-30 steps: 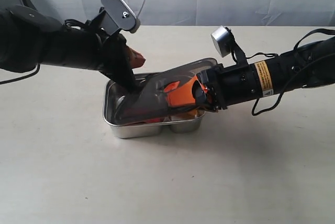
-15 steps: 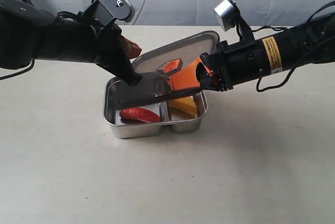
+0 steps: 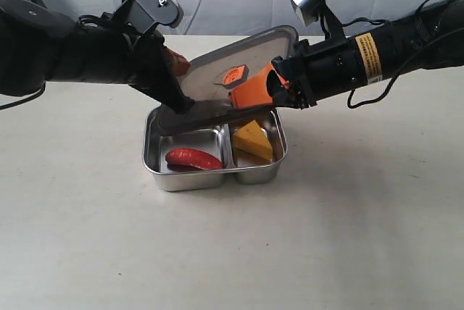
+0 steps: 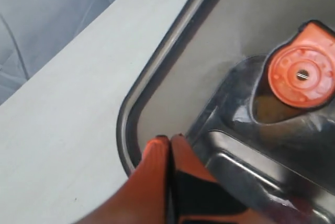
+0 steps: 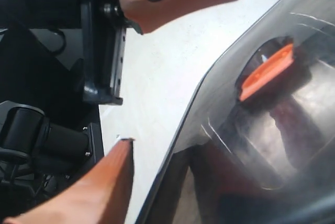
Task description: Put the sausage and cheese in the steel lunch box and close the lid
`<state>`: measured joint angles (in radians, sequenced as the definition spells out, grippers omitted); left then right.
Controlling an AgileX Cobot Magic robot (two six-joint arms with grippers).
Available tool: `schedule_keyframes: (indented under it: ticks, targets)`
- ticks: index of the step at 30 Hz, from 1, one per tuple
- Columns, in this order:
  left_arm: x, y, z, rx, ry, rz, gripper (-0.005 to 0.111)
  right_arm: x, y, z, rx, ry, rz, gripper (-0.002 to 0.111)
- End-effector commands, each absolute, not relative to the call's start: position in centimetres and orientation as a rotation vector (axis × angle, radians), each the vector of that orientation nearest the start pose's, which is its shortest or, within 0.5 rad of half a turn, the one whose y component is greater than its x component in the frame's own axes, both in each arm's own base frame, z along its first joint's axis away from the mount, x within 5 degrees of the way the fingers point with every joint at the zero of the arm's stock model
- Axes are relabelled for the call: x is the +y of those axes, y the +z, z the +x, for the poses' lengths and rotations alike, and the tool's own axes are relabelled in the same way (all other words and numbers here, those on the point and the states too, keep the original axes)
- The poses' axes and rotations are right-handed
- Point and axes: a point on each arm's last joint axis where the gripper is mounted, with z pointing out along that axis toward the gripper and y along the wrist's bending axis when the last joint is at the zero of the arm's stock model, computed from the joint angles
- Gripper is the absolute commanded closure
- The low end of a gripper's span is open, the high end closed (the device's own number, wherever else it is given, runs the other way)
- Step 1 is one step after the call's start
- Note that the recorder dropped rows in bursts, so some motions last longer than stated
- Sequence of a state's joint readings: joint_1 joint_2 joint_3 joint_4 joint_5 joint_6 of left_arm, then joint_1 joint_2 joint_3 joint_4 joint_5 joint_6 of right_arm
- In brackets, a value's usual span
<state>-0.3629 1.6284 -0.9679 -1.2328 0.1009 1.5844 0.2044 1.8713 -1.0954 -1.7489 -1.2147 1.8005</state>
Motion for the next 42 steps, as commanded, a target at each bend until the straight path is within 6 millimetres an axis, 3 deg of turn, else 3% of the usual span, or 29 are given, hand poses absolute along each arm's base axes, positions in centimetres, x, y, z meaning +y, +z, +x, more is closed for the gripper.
schedule_keyframes:
  ticks: [1,3,5,10,15,20,26,32,36,42]
  targets:
    - [-13.0,23.7,32.7,2.039,-0.099,0.684,0.107,15.1,19.9,32.3,2.152,1.518,-0.835,0.109]
    - [-13.0,23.7,32.7,2.039,-0.097,0.682,0.107,15.3,20.1,32.2,2.148,1.509,-0.842,0.109]
    - [-12.9,23.7,32.7,2.039,-0.093,0.680,0.107,15.5,20.1,32.7,2.174,1.381,-0.810,0.109]
    - [-12.6,23.8,32.9,2.033,-0.055,0.655,0.107,17.9,21.9,32.0,2.147,1.169,-0.836,0.109]
    - [-11.9,24.1,33.3,2.016,0.041,0.588,0.107,20.3,24.1,29.9,2.069,1.157,-0.935,0.109]
    - [-11.6,24.2,33.4,2.009,0.075,0.566,0.107,20.4,24.6,29.6,2.052,1.167,-0.947,0.109]
    - [-11.6,24.2,33.4,2.009,0.073,0.567,0.107,20.9,24.7,29.8,2.108,1.091,-0.836,0.109]
    - [-11.7,24.2,33.4,2.006,0.076,0.578,0.107,23.2,26.4,27.0,2.045,1.020,-0.882,0.109]
    - [-11.7,24.2,33.4,2.006,0.076,0.578,0.107,22.8,25.7,24.4,2.072,1.024,-0.916,0.109]
    - [-11.7,24.2,33.4,2.006,0.076,0.578,0.107,21.6,25.3,23.6,2.077,0.935,-0.893,0.109]
